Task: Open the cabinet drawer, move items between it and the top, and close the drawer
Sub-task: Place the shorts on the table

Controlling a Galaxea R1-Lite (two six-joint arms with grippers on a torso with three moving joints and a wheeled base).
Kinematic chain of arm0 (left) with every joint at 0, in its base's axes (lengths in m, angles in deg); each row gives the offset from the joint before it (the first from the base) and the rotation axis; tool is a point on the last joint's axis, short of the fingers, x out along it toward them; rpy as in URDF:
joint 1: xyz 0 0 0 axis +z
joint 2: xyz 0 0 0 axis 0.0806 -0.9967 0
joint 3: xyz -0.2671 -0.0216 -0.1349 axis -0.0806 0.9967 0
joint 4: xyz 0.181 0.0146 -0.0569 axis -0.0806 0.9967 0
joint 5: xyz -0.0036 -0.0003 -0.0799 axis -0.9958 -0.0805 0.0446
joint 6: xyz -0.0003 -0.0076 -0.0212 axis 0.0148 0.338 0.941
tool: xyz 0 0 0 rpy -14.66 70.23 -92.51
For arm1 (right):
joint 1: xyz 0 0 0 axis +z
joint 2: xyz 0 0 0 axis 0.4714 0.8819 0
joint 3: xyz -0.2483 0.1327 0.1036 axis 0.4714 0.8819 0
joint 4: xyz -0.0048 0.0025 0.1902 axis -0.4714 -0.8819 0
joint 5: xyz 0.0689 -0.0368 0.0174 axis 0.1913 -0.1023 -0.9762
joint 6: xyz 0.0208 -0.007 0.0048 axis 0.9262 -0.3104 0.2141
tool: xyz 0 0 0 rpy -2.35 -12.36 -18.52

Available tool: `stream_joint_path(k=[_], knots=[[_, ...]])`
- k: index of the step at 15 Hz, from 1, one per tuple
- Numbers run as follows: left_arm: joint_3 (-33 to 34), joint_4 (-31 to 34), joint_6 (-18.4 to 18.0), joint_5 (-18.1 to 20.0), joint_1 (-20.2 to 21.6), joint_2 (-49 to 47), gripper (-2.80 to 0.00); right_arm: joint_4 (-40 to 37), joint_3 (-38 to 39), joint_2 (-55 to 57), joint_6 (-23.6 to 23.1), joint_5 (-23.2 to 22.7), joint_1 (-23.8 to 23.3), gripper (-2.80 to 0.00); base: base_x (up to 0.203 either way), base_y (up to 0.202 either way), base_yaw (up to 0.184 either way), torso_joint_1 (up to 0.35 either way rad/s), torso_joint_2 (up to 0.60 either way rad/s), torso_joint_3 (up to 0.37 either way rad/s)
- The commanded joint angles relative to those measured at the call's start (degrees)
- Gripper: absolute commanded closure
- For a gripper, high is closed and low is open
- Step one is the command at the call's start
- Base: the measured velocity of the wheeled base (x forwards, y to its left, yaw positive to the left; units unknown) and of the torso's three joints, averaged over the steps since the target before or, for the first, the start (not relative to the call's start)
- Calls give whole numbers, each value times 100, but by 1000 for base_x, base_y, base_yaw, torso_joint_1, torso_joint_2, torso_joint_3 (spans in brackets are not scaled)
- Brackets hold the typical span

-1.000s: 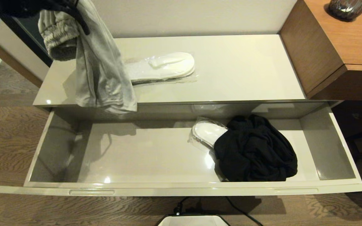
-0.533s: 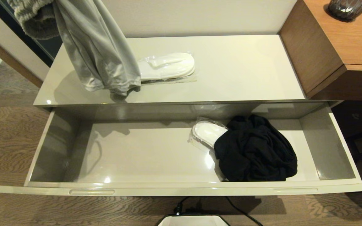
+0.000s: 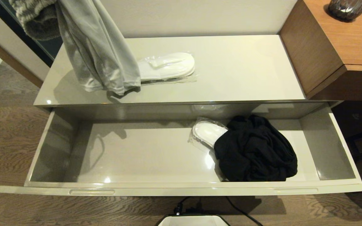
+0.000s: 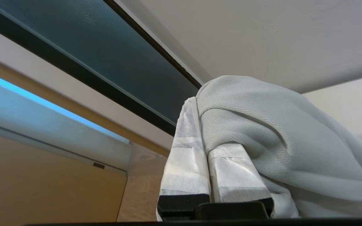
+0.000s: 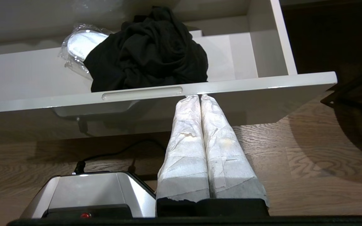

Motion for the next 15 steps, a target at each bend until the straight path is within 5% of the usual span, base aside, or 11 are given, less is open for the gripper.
stream_joint_path(k=[1, 6, 15], knots=[[9, -631, -18, -8, 281, -1071, 0, 3, 0, 9, 5, 2, -1, 0, 0, 0, 0, 0, 0, 0], [22, -1778, -5, 2, 532, -2441, 0, 3, 0, 9, 4, 2, -1, 0, 0, 0, 0, 0, 0, 0], [48, -1667, -37, -127, 497, -3107, 0, 3, 0, 9, -4, 2, -1, 0, 0, 0, 0, 0, 0, 0]])
